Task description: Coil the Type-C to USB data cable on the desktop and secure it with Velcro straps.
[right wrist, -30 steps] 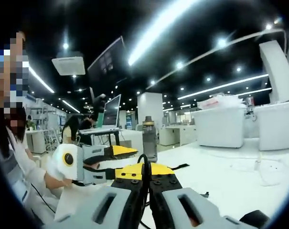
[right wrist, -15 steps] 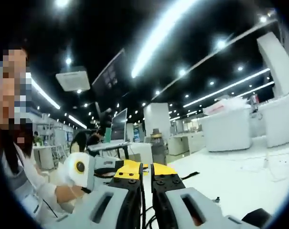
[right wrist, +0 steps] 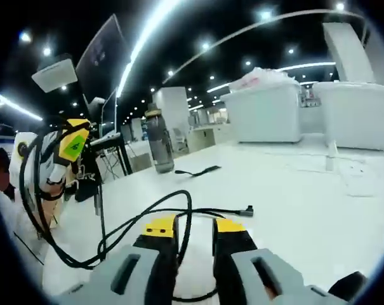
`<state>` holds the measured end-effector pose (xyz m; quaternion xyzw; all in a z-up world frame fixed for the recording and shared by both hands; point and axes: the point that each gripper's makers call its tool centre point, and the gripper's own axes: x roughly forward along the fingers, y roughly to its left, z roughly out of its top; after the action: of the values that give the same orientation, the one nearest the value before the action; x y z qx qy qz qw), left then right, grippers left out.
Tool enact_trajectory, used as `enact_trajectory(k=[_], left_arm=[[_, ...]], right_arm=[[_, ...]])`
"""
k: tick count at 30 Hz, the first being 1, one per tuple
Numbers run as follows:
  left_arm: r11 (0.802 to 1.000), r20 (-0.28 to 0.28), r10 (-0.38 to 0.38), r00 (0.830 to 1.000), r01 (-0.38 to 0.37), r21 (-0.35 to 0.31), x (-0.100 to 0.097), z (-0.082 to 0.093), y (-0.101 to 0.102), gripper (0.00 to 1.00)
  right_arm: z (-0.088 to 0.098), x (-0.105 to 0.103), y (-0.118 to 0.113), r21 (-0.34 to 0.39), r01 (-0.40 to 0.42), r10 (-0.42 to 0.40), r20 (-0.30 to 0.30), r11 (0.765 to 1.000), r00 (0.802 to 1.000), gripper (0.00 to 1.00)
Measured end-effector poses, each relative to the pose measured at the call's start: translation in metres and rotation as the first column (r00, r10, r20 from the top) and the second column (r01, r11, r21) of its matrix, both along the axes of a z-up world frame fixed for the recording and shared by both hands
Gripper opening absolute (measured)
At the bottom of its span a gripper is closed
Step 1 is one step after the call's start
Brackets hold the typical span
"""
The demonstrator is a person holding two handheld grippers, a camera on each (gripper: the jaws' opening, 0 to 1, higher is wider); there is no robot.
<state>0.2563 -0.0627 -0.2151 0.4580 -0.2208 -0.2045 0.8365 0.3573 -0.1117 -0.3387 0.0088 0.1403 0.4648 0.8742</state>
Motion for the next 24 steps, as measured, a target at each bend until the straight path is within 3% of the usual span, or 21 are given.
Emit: enact_trajectory(k=[1, 3, 8, 13, 16, 24], left_arm=[[1.0, -0.009, -0.003, 1.0, 0.003, -0.001, 0.0, -0.001, 0.0, 0.05], [1.0, -0.047, -0.006, 0.999, 0.006, -0.009, 0.003, -0.008, 0.001, 0.05], [0.999, -0.092, -0.006, 0.996, 0.003, -0.039, 0.012, -0.018, 0.007, 0.05], [0.999, -0.04, 0.029, 0.999, -0.03, -0.031, 0.018, -0.014, 0.009, 0.09], [0.999, -0.027, 0.041, 0.999, -0.042, -0.031, 0.019, -0.012, 0.01, 0.16], [0.999, 0.02, 0.04, 0.999, -0.04, -0.004, 0.015, -0.009, 0.003, 0.18]], right_arm=[[0.0, -0.003, 0.003, -0.013, -0.019, 0.019, -0.006, 1.0, 1.0, 0.03], [0.012, -0.011, 0.006, -0.016, -0.066, 0.066, 0.055, 0.998, 0.996, 0.03], [0.07, -0.039, 0.01, 0.135, -0.119, 0.098, 0.156, 0.984, 0.983, 0.02], [0.105, -0.074, 0.017, 0.141, -0.231, 0.186, 0.275, 0.963, 0.943, 0.02], [0.111, -0.083, 0.019, 0.117, -0.258, 0.214, 0.296, 0.959, 0.931, 0.02], [0.106, -0.099, 0.027, 0.101, -0.323, 0.286, 0.273, 0.941, 0.918, 0.02]])
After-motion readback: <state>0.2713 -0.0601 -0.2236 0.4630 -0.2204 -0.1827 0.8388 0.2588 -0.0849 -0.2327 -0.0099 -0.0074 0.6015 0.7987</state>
